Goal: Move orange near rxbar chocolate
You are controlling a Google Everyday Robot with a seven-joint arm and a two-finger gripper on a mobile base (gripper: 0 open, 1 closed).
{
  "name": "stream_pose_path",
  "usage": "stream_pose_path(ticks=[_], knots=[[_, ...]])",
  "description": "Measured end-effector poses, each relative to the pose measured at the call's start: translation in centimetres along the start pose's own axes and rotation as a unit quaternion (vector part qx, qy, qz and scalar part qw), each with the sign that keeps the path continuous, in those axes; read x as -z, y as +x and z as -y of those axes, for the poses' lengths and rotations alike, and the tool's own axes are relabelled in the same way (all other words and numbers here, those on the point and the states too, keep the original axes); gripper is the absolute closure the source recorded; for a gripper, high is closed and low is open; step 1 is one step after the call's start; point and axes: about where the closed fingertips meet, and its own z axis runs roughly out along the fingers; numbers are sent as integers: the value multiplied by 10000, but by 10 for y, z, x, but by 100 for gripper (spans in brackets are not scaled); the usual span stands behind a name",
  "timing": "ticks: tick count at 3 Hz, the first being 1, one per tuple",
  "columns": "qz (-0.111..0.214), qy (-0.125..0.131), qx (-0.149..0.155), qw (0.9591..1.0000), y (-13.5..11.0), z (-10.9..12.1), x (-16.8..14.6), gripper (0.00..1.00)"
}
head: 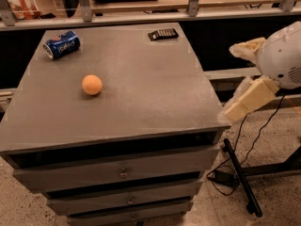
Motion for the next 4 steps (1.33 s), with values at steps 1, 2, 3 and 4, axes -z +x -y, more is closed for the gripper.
stream_pose_path(ticks=[1,2,3,4], knots=[[1029,-55,-26,9947,-23,-8,-30,0],[1604,-140,-57,9869,-51,-15,-31,0],[1660,-151,-73,9860,-53,-15,-34,0],[2003,-212,-42,9795,-65,-9,-56,0]])
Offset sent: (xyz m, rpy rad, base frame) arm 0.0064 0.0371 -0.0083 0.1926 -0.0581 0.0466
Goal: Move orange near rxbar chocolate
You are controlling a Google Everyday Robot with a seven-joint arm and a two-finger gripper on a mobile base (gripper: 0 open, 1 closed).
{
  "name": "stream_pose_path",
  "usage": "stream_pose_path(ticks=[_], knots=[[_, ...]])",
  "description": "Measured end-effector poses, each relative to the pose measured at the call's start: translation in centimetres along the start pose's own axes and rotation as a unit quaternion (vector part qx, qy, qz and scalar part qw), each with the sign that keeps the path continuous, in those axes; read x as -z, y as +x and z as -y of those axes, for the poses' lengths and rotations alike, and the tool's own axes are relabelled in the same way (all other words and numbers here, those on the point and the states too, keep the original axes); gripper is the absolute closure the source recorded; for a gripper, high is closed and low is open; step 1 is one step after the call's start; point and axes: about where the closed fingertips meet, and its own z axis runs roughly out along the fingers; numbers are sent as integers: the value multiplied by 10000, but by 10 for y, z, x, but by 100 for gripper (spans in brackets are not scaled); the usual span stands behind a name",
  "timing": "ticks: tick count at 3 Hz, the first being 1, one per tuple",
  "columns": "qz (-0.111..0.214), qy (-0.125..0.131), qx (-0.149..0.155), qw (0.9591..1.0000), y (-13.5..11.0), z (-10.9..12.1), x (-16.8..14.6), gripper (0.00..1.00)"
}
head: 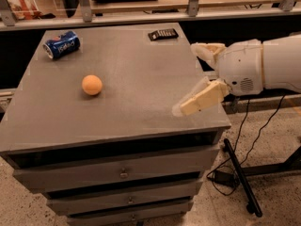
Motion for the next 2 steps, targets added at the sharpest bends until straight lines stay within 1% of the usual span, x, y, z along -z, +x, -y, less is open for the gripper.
stream_pose_path(ticks=[1,2], knots=[[222,-24,121,9997,2,7,-35,0],[326,-9,180,9993,13,15,-68,0]])
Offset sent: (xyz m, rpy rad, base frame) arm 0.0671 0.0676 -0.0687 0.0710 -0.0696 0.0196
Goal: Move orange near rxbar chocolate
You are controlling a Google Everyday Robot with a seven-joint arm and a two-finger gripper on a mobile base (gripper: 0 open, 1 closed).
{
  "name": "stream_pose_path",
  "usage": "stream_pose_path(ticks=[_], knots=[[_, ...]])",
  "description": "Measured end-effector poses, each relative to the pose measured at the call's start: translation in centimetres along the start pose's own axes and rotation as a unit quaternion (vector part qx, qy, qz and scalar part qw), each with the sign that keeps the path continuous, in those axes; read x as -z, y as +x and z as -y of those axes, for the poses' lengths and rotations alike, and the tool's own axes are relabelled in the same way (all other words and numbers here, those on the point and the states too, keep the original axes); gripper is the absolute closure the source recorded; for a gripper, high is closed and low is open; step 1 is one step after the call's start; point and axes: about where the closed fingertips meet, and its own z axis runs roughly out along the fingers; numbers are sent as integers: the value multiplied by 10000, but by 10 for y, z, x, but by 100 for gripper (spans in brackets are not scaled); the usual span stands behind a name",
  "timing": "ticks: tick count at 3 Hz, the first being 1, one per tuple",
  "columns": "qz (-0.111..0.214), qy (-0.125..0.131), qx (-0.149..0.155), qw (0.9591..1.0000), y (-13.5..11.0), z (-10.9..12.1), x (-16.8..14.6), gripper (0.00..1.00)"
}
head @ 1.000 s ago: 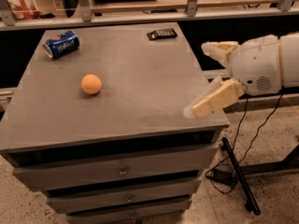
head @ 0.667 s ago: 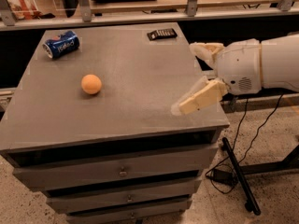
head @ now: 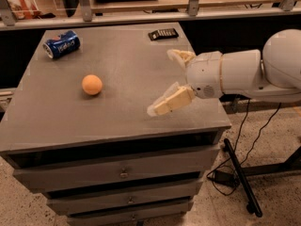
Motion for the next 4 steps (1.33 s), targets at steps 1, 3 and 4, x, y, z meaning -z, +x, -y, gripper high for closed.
stream_pose_path(ticks=[1,3,4], knots=[[126,43,2,9999,12,4,-30,0],[303,-92,-56,9995,10,-4,-94,0],[229,-97,-119,9996,7,-3,-117,0]])
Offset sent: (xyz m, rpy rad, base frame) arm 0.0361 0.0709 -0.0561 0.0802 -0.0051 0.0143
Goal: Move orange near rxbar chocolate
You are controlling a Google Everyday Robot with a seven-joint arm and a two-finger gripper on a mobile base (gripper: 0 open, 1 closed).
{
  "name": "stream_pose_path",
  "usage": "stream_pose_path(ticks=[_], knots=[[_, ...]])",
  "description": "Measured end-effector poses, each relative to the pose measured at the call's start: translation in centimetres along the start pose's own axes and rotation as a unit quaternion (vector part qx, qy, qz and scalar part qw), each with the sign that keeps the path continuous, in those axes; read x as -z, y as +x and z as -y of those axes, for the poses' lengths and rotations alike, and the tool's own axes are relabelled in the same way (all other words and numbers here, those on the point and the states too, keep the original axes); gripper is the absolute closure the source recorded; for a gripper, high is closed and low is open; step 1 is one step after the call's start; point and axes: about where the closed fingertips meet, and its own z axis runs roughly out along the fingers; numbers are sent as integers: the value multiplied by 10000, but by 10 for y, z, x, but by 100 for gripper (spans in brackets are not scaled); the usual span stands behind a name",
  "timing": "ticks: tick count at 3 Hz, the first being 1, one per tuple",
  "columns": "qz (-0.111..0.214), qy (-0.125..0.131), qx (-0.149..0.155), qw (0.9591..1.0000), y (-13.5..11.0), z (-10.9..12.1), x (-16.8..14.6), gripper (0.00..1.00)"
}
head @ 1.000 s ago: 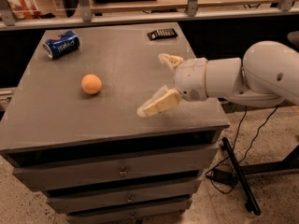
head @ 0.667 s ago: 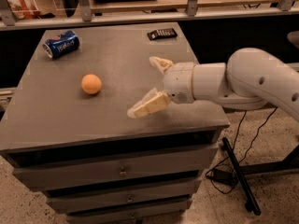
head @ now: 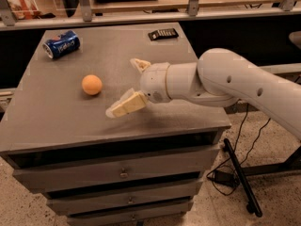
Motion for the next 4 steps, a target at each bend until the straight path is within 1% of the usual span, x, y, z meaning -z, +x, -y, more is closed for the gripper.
stream_pose_path(ticks=[1,2,4], knots=[[-125,132,-190,9997,8,9,-18,0],[-93,160,-353,9992,9,16,-36,0],[63,28,-492,9988,6,22,-70,0]])
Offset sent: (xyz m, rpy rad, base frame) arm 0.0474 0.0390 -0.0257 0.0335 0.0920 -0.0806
